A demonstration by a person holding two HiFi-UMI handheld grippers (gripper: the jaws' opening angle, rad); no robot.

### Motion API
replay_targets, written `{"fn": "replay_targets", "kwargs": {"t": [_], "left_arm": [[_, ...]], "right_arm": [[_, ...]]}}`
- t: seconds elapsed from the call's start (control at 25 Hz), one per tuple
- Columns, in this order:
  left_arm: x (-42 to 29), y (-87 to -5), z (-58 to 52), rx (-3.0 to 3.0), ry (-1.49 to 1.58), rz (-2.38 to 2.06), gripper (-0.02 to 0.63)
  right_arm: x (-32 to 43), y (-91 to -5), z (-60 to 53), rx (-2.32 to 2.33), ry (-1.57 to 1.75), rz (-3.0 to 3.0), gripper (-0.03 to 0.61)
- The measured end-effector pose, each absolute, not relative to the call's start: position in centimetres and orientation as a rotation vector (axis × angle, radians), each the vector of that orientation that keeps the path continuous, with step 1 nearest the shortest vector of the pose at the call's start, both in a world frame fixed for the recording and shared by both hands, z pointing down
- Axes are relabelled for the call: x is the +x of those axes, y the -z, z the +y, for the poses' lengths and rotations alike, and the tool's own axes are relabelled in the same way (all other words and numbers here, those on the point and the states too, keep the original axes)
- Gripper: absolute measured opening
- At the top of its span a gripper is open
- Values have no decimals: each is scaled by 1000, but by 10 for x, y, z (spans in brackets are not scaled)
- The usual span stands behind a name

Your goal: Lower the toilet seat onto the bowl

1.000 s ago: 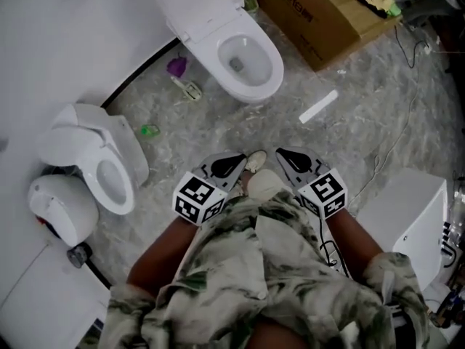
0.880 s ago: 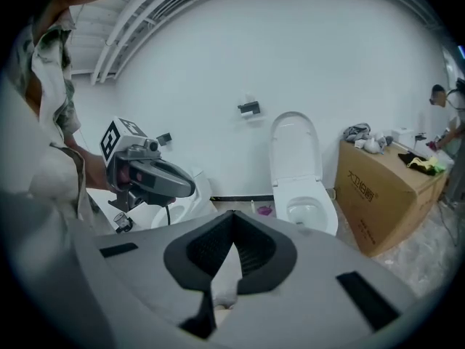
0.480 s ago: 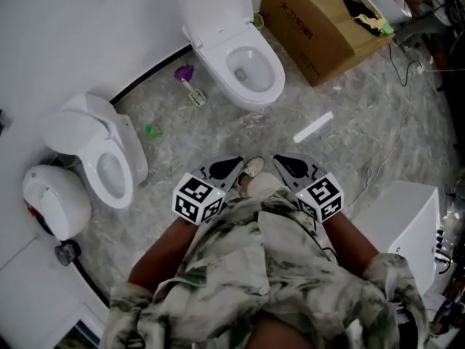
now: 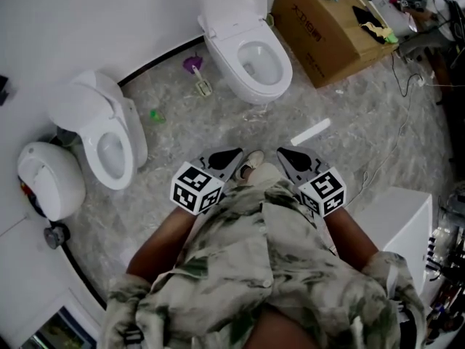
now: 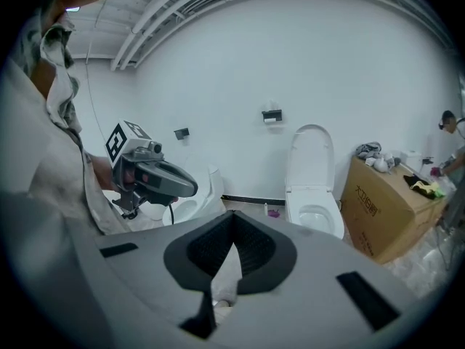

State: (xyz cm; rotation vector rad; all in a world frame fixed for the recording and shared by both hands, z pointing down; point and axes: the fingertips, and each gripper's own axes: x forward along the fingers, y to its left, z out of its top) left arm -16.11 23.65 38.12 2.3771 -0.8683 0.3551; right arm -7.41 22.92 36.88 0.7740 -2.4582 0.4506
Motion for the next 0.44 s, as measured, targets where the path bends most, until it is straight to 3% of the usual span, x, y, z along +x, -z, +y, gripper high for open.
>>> {"fn": "replay_targets", "kwargs": {"t": [0.44], "left_arm": [[-206, -398, 249, 2306, -321, -980, 21]], "right_arm": [[-99, -376, 224, 717, -403, -2464, 21]]}}
